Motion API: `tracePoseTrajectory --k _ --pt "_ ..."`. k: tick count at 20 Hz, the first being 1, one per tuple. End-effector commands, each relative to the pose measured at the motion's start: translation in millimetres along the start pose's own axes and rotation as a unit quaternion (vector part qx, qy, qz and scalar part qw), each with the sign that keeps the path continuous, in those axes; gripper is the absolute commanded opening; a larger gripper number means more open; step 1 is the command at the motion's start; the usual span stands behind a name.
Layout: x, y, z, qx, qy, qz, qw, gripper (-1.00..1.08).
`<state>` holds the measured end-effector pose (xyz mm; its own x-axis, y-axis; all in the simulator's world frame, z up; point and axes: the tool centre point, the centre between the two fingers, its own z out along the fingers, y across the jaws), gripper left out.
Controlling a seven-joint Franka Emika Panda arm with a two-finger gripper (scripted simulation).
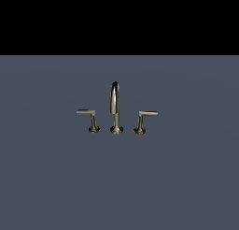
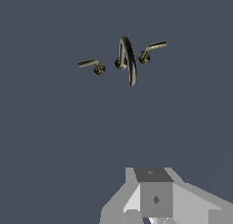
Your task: Turn on the faucet by rotating a designated handle.
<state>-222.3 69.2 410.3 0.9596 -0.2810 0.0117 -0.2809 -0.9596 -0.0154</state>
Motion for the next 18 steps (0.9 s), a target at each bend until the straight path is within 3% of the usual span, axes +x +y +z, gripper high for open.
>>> tracePoseTrajectory --k 1,9,18 --pt "3.8 -10.9 13.3 0.000 0.000 0.027 0.9996 -1.00" --pt "20.5 -44.0 55.0 0.000 -0.001 0.112 0.9937 -1.00" --pt "45.5 -76.7 100.5 0.000 -0.002 0.204 0.9790 -1.00"
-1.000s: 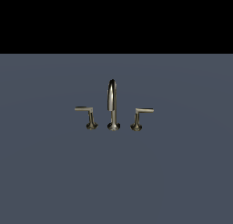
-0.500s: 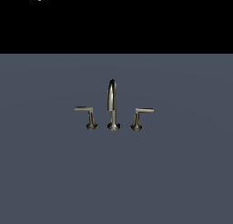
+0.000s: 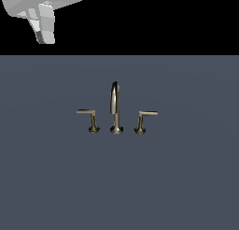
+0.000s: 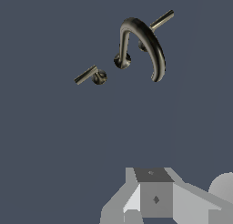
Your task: Turn on the faucet by rotating a designated handle.
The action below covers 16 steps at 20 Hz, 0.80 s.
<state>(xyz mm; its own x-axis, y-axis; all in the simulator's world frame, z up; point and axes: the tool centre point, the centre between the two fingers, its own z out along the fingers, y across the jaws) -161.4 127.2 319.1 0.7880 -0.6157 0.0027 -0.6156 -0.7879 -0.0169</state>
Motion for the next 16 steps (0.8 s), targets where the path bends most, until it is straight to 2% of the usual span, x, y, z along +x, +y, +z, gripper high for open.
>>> tracePoseTrajectory --k 1,8,16 --pt "3.8 -10.8 12.5 0.001 0.000 0.026 0.9997 -1.00" --pt "17.1 -37.3 44.6 0.001 -0.001 0.092 0.9958 -1.00" --pt "35.0 -62.6 78.0 0.001 -0.002 0.160 0.9872 -1.00"
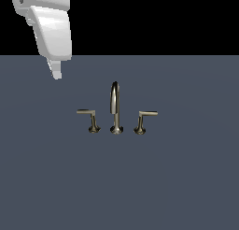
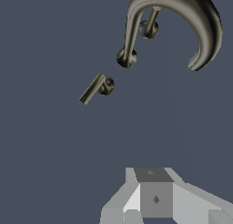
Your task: Turn on the faucet by rotating a designated handle.
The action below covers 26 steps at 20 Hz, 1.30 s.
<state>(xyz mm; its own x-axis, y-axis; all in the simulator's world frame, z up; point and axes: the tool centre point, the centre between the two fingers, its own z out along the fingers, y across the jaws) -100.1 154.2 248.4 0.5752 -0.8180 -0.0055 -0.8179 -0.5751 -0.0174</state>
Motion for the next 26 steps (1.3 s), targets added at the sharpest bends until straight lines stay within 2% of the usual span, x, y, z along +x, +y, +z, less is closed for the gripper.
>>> tracePoseTrajectory --k 1,8,15,20,26 --pt "3.5 -8.9 10.2 0.000 0.000 0.021 0.9998 -1.00" --pt "15.7 -31.4 38.1 -0.001 0.000 0.078 0.9969 -1.00" --pt "32.0 -53.3 68.1 -0.002 0.002 0.138 0.9904 -1.00" --pt "47.8 -69.7 92.8 -0.004 0.004 0.188 0.9821 -1.00" --pt "69.7 -87.5 122.6 -0.006 0.006 0.248 0.9687 -1.00"
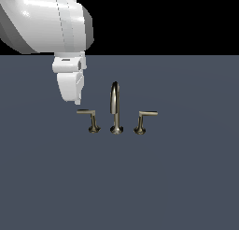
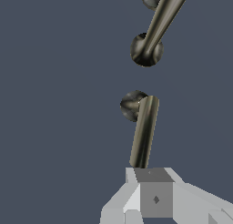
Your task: Turn on the faucet by rotating a designated handle.
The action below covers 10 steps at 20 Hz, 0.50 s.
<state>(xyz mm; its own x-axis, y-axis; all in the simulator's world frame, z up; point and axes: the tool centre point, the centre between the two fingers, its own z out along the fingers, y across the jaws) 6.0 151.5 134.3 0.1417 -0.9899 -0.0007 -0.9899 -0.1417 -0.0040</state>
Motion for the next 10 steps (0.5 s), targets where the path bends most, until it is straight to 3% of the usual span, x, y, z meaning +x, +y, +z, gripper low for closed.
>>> tracePoseTrajectory --k 1,10 --pt "5.0 -10.3 11.7 0.000 0.001 0.025 0.9997 -1.00" --pt "19.9 -35.0 40.0 -0.002 0.002 0.087 0.9962 -1.00"
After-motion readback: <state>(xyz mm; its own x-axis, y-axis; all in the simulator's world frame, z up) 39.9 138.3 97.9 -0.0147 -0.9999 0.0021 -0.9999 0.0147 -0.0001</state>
